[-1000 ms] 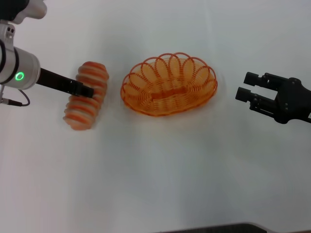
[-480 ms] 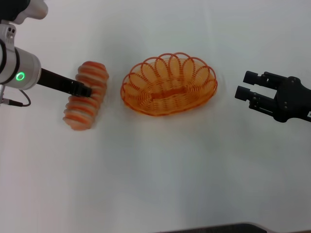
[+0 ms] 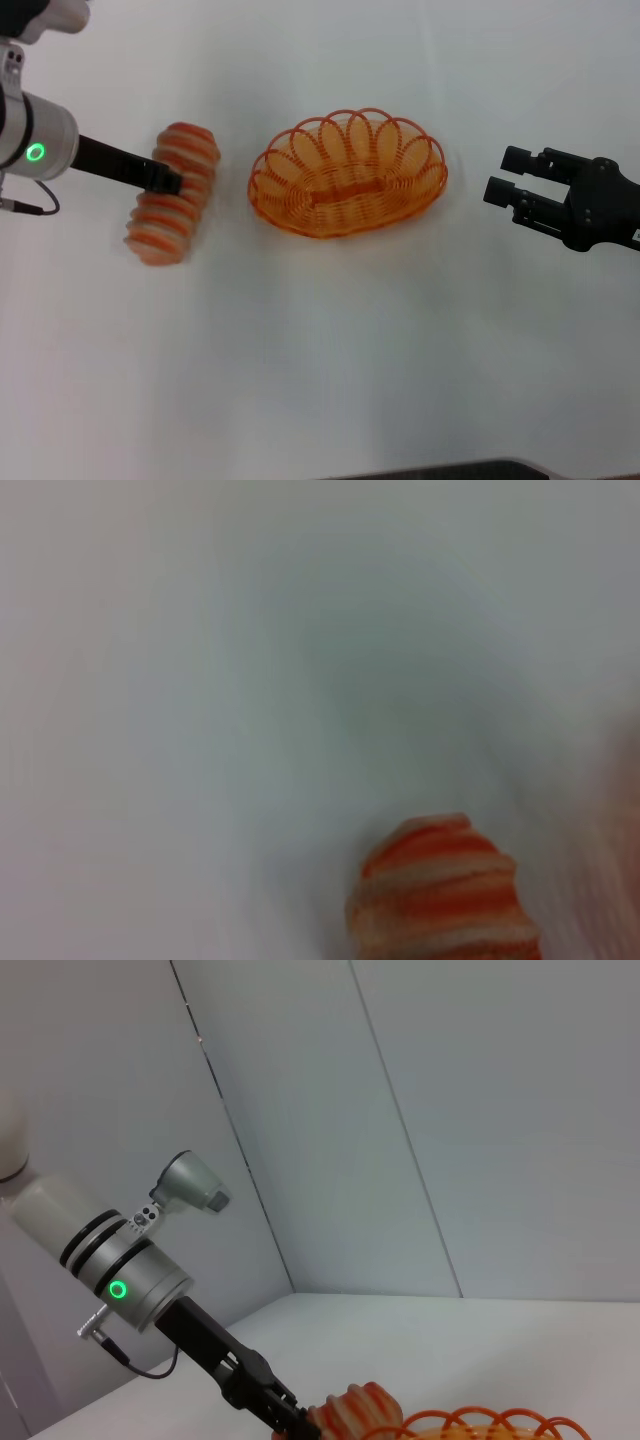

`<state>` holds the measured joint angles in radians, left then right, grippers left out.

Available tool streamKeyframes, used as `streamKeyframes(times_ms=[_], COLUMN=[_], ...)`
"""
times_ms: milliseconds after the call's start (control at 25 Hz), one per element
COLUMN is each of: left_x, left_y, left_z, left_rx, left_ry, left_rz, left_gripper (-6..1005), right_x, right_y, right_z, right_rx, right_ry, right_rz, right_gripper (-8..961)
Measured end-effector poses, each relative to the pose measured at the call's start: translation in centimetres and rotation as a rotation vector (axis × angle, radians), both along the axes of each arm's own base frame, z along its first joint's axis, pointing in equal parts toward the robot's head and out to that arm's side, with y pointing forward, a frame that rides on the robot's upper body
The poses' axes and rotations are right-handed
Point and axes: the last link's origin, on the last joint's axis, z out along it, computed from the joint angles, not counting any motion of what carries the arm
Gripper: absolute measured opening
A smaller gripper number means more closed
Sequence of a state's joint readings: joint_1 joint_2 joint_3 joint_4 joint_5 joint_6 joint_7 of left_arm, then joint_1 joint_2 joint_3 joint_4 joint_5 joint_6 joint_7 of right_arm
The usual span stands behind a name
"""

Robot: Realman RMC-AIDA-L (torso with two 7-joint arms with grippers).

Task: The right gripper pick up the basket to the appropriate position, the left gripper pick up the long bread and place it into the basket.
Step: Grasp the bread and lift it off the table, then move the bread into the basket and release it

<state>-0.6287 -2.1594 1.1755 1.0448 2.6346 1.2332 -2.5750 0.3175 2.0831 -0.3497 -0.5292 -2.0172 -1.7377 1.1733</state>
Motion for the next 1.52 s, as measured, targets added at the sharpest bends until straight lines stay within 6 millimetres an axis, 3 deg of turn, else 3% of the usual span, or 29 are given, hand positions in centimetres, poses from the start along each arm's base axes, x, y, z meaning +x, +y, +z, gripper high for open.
streamKeyframes(times_ms=[480, 720, 880, 960, 1200, 1520], left_x=[0.9, 5.3, 8.9, 10.6, 11.8, 12.4], left_y=[0.6, 1.1, 1.6, 1.6, 1.7, 1.4], left_z=[4.0, 4.8, 3.3, 1.3, -2.3, -4.5], left_rx=[0.056, -0.033, -0.137, -0.227, -0.330, -0.374], left_ry=[-0.233, -0.369, -0.356, -0.305, -0.162, -0.097], left_rz=[-0.112, -0.312, -0.449, -0.520, -0.586, -0.598], left_gripper=[222, 178, 150, 140, 131, 128], right_x=[0.0, 0.3, 0.3, 0.3, 0.2, 0.3], right_y=[0.0, -0.3, -0.3, -0.4, -0.8, -1.0], right_z=[0.1, 0.3, 0.3, 0.3, 0.2, 0.0], right_rx=[-0.001, -0.003, -0.002, -0.003, -0.008, -0.010], right_ry=[0.000, -0.004, -0.003, -0.001, 0.011, 0.014], right_rz=[0.000, -0.003, -0.005, -0.005, 0.007, 0.001], right_gripper=[583, 583, 583, 583, 583, 583])
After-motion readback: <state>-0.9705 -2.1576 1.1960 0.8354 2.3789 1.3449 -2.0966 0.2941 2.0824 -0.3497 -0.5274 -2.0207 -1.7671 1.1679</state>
